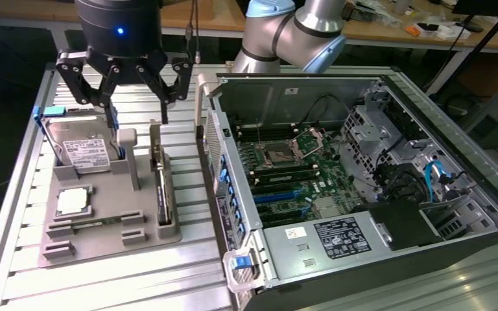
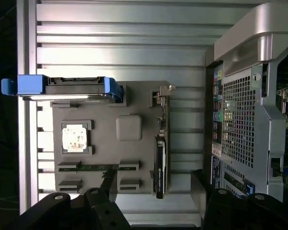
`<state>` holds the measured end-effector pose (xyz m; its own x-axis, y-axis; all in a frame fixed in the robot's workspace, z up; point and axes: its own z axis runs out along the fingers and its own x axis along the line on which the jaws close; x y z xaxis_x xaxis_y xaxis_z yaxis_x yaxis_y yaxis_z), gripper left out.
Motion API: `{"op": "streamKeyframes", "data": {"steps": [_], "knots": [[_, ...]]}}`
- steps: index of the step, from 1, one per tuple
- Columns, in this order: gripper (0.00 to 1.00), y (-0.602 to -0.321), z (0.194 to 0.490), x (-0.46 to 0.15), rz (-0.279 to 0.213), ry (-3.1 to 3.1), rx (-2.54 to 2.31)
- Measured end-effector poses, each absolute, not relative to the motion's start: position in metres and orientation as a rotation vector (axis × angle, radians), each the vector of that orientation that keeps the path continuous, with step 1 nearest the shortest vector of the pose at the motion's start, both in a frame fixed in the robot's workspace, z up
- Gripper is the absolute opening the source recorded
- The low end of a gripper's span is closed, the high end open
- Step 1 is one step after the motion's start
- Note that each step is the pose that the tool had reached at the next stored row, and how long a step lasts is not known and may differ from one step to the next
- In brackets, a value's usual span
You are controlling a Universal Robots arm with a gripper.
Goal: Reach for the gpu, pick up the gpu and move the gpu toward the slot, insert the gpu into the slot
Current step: 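Pick up the gpu and move the gpu toward the slot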
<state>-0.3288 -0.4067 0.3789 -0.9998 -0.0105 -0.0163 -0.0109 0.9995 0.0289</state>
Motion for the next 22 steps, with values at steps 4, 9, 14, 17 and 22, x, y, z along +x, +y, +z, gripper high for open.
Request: {"op": "streamKeyframes", "data": {"steps": [4, 9, 14, 17, 22], "knots": [[0.72, -0.411, 0.374, -0.327, 0.044, 3.126, -0.018], [0.72, -0.411, 0.368, -0.326, 0.040, 3.144, -0.024], [0.72, -0.411, 0.360, -0.325, 0.036, 3.149, -0.087], [0.72, -0.411, 0.356, -0.324, 0.036, 3.146, -0.167], [0.72, -0.411, 0.350, -0.323, 0.034, 3.144, -0.186]]}}
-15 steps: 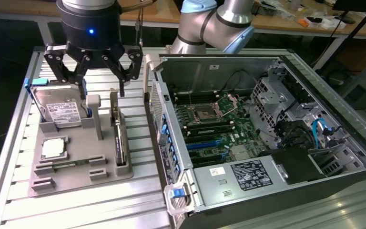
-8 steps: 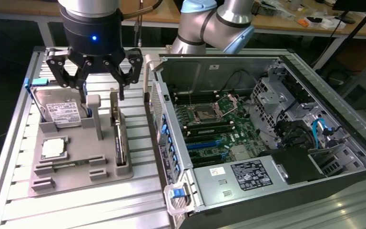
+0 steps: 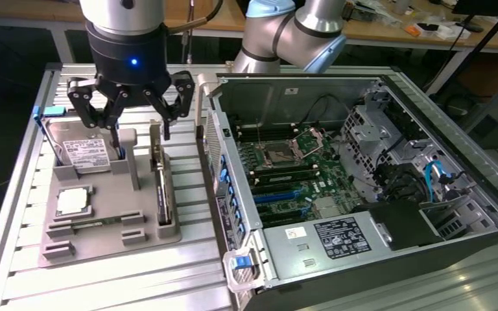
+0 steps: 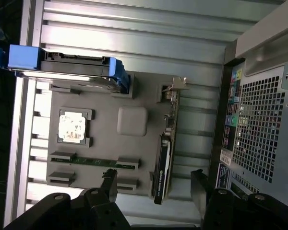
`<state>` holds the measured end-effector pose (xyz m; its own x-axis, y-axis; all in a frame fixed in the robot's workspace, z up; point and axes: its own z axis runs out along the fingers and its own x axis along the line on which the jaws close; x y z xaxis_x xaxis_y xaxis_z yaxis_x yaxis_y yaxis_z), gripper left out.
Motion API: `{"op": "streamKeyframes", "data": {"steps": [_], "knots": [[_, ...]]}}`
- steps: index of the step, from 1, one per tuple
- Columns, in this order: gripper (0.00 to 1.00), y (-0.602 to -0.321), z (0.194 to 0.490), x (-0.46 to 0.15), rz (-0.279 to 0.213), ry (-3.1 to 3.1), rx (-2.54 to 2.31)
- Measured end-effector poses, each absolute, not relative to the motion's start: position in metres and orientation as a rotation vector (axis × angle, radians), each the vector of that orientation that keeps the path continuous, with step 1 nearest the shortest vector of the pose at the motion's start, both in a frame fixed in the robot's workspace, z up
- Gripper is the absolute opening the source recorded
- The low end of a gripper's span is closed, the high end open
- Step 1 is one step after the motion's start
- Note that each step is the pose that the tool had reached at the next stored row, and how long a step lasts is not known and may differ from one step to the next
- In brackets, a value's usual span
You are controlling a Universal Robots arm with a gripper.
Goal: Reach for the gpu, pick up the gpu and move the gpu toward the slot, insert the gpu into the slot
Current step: 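Pick up the gpu and move the gpu toward the slot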
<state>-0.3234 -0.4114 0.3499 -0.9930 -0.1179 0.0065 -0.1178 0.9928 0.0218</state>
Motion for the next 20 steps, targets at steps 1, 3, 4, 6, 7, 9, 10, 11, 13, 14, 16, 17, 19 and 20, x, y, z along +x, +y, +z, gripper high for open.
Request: {"op": "streamKeyframes", "data": {"steps": [1, 3, 4, 6, 7, 9, 10, 11, 13, 14, 16, 17, 19, 20], "knots": [[0.72, -0.411, 0.349, -0.323, -0.033, -3.129, 0.183], [0.72, -0.411, 0.347, -0.321, -0.033, -3.130, 0.169], [0.72, -0.411, 0.345, -0.321, -0.033, -3.131, 0.156], [0.72, -0.411, 0.343, -0.319, -0.033, -3.132, 0.136], [0.72, -0.411, 0.342, -0.318, -0.033, -3.133, 0.126], [0.72, -0.411, 0.339, -0.316, -0.034, -3.134, 0.113], [0.72, -0.411, 0.336, -0.316, -0.034, -3.134, 0.111], [0.72, -0.411, 0.335, -0.315, -0.034, -3.134, 0.111], [0.72, -0.411, 0.331, -0.314, -0.034, -3.134, 0.111], [0.72, -0.411, 0.329, -0.314, -0.034, -3.134, 0.111], [0.72, -0.411, 0.325, -0.313, -0.034, -3.134, 0.111], [0.72, -0.411, 0.323, -0.313, -0.033, -3.134, 0.111], [0.72, -0.411, 0.319, -0.312, -0.034, -3.134, 0.111], [0.72, -0.411, 0.317, -0.312, -0.034, -3.134, 0.111]]}}
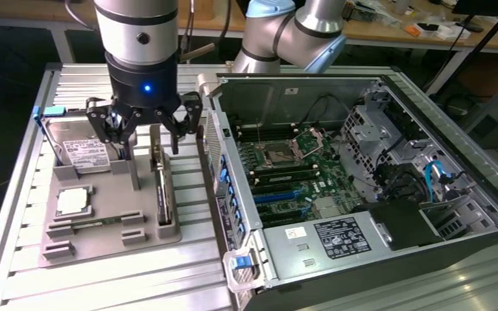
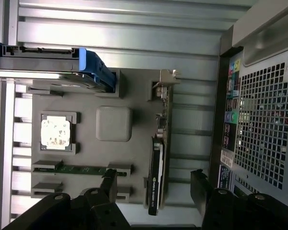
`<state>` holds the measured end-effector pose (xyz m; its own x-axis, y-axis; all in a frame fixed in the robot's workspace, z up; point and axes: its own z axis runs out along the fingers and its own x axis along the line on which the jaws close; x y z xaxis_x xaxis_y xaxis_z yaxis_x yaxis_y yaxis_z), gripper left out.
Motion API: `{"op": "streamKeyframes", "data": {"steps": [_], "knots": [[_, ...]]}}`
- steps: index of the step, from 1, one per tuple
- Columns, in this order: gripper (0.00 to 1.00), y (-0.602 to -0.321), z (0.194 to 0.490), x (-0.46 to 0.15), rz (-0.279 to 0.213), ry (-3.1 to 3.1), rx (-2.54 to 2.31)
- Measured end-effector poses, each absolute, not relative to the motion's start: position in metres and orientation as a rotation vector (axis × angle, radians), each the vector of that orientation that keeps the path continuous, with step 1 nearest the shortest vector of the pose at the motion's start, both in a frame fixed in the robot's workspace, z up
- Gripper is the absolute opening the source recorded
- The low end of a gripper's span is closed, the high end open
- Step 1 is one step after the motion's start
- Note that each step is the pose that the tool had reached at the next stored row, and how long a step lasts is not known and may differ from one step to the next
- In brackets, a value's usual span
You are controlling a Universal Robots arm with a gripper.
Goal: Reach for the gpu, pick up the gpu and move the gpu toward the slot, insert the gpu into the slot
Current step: 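Pick up the gpu and move the gpu toward the slot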
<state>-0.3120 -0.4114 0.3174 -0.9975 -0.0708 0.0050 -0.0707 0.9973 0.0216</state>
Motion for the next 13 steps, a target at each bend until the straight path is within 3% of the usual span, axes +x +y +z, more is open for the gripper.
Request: {"op": "streamKeyframes", "data": {"steps": [13], "knots": [[0.72, -0.411, 0.292, -0.311, -0.034, -3.134, 0.111]]}}
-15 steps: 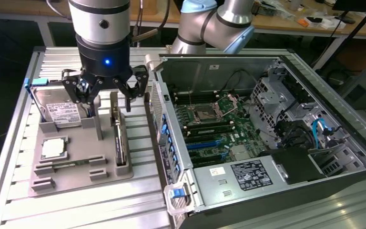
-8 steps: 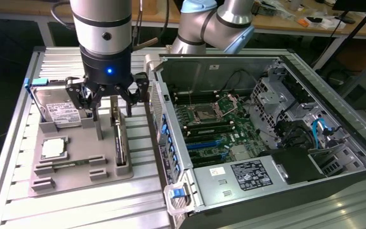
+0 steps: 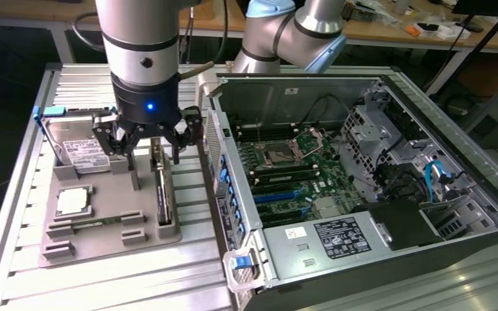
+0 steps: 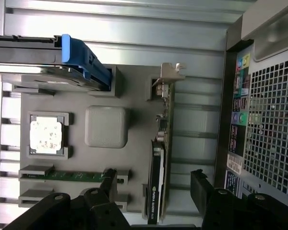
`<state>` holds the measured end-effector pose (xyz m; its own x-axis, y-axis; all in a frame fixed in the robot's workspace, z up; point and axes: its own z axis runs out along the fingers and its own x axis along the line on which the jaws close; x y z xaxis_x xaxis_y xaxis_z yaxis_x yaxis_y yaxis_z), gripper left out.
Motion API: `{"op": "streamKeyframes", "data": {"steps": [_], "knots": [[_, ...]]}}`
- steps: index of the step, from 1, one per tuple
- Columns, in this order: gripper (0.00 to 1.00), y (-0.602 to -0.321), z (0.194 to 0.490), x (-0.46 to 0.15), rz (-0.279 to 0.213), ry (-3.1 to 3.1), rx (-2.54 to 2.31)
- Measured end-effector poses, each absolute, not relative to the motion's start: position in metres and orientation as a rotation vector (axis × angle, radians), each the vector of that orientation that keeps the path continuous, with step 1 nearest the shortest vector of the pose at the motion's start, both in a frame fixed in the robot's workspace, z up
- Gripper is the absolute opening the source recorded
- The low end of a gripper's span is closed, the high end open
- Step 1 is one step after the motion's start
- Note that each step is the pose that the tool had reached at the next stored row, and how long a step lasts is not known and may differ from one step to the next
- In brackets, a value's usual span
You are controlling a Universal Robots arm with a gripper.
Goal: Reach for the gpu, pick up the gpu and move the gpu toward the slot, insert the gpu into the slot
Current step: 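Pick up the gpu and move the gpu toward the slot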
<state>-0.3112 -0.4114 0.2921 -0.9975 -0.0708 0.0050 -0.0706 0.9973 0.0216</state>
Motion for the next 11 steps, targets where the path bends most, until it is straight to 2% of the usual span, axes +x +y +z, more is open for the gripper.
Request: {"op": "streamKeyframes", "data": {"steps": [11], "knots": [[0.72, -0.411, 0.271, -0.311, -0.033, -3.134, 0.111]]}}
